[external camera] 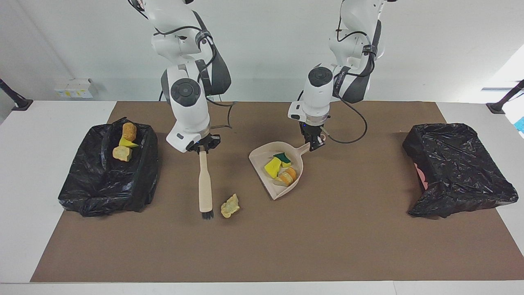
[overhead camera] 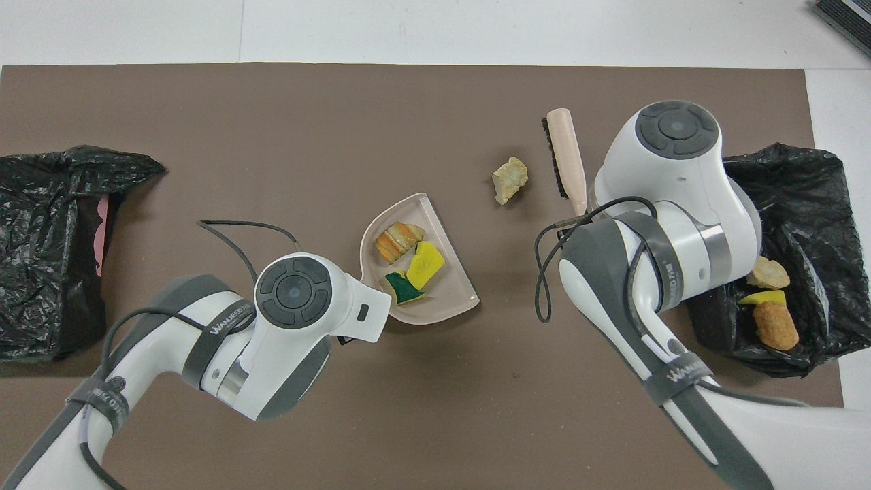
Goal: Sweep and dump trash in bin
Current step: 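Lift the brush with the right gripper toward the last bread chunk, then brush the last bread chunk into the dustpan held by the left gripper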
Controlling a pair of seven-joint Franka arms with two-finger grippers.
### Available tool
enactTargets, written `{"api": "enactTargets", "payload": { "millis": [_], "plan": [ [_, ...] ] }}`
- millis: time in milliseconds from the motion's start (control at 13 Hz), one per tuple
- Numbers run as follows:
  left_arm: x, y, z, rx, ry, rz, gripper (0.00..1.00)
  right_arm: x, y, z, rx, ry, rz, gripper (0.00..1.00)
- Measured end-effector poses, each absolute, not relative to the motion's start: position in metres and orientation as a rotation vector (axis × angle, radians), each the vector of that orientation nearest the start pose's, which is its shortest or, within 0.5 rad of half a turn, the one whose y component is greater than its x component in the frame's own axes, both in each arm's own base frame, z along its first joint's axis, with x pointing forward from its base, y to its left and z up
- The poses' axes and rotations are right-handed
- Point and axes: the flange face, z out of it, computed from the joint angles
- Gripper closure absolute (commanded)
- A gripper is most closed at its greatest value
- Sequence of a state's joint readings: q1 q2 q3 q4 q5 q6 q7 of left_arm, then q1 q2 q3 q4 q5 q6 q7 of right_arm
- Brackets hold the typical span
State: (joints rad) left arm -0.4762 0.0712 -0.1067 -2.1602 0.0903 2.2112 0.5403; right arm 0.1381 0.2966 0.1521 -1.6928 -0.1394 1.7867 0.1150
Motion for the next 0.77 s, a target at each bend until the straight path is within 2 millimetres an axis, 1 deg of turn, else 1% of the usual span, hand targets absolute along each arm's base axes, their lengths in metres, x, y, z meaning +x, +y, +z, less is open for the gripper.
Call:
{"api": "enactTargets", "payload": {
  "millis": [154, 231, 308, 385, 462, 539, 694, 771],
  "plan": [
    [0.456, -0.297, 0.363, -2.56, 1.707, 0.029, 1.0, 0.624, 0.159, 0.396, -3.263, -0.46, 0.294, 1.0],
    [0.456, -0.297, 0.363, -2.561, 1.706, 0.029, 1.0, 0.637, 0.16, 0.385, -3.27, -0.5, 0.306, 1.0],
    [0.456, -0.297, 0.363, -2.562, 1.705, 0.03, 1.0, 0.646, 0.164, 0.372, -3.265, -0.519, 0.32, 1.0],
    [0.456, -0.297, 0.362, -2.569, 1.696, 0.03, 1.0, 0.652, 0.17, 0.359, -3.257, -0.535, 0.339, 1.0],
    [0.456, -0.298, 0.362, -2.588, 1.669, 0.03, 1.0, 0.653, 0.178, 0.347, -3.249, -0.551, 0.36, 1.0],
    [0.455, -0.3, 0.362, -2.613, 1.63, 0.028, 1.0, 0.651, 0.187, 0.34, -3.234, -0.564, 0.381, 1.0],
    [0.453, -0.302, 0.362, -2.644, 1.578, 0.03, 1.0, 0.637, 0.213, 0.336, -3.181, -0.597, 0.457, 1.0],
    [0.452, -0.303, 0.362, -2.654, 1.561, 0.034, 1.0, 0.625, 0.232, 0.337, -3.148, -0.626, 0.503, 1.0]
  ]
}}
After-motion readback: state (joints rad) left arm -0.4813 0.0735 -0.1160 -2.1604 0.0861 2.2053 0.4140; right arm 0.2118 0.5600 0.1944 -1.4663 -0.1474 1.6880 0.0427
